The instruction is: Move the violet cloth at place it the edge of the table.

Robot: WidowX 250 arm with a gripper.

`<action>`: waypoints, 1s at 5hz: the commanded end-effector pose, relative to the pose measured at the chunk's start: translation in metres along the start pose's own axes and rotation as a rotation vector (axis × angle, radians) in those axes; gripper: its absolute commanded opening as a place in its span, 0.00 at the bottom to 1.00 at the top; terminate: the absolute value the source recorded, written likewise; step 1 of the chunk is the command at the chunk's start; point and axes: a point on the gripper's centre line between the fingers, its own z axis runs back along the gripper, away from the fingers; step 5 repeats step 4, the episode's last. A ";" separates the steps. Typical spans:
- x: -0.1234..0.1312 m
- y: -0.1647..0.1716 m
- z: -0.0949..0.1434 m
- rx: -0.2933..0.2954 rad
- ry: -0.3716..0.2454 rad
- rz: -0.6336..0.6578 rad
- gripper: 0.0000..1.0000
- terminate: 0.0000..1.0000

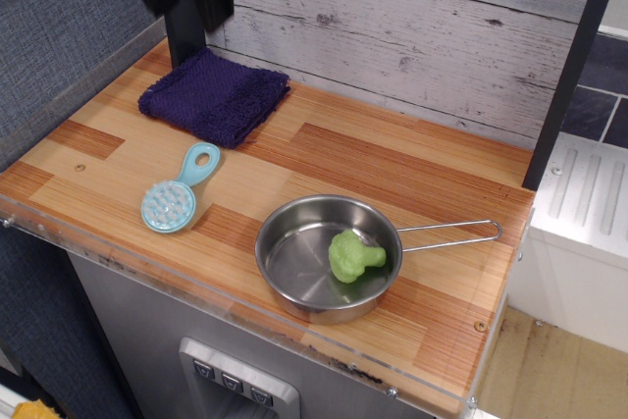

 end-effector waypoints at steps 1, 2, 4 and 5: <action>-0.008 -0.046 0.005 0.028 0.008 0.020 1.00 0.00; -0.010 -0.052 0.009 0.043 0.015 -0.012 1.00 0.00; -0.010 -0.052 0.009 0.043 0.015 -0.012 1.00 1.00; -0.010 -0.052 0.009 0.043 0.015 -0.012 1.00 1.00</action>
